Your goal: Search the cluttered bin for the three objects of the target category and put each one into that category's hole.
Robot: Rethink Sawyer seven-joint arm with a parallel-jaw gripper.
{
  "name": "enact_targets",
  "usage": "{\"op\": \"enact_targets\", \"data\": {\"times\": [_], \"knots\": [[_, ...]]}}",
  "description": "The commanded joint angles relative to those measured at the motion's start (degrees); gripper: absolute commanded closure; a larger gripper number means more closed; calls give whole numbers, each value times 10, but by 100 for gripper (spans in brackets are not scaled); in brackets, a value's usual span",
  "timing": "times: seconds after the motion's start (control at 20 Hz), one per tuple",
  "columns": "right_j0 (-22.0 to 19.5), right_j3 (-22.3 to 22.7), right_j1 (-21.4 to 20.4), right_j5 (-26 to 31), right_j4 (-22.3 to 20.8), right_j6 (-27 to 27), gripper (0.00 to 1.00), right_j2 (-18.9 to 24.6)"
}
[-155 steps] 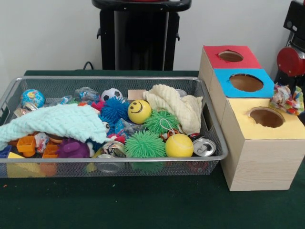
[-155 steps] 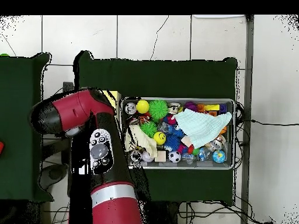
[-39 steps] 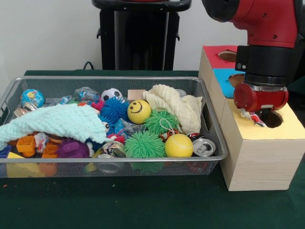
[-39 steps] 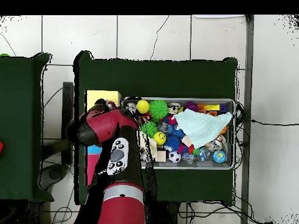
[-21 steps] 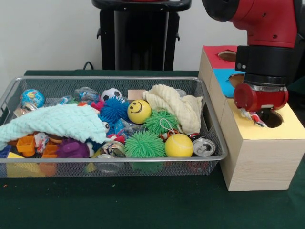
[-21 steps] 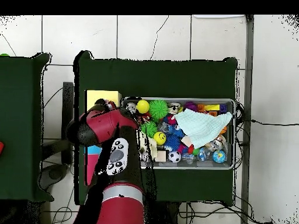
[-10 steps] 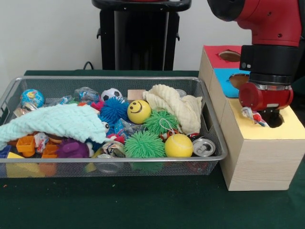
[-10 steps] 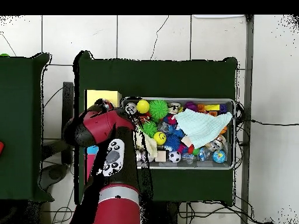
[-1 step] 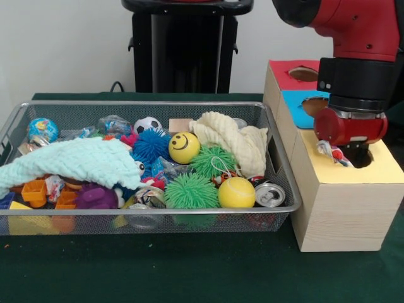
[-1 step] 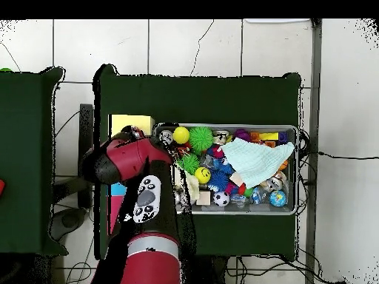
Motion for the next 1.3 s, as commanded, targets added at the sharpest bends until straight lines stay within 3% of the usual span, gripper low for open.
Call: {"op": "enact_targets", "data": {"times": [0.05, 0.3, 0.65, 1.3], "knots": [[-32, 10, -15, 243, 10, -14, 0, 6], [-33, 6, -26, 269, 14, -12, 0, 11], [-41, 37, -49, 267, 1, -25, 0, 18], [-56, 44, -52, 257, -20, -42, 0, 36]]}}
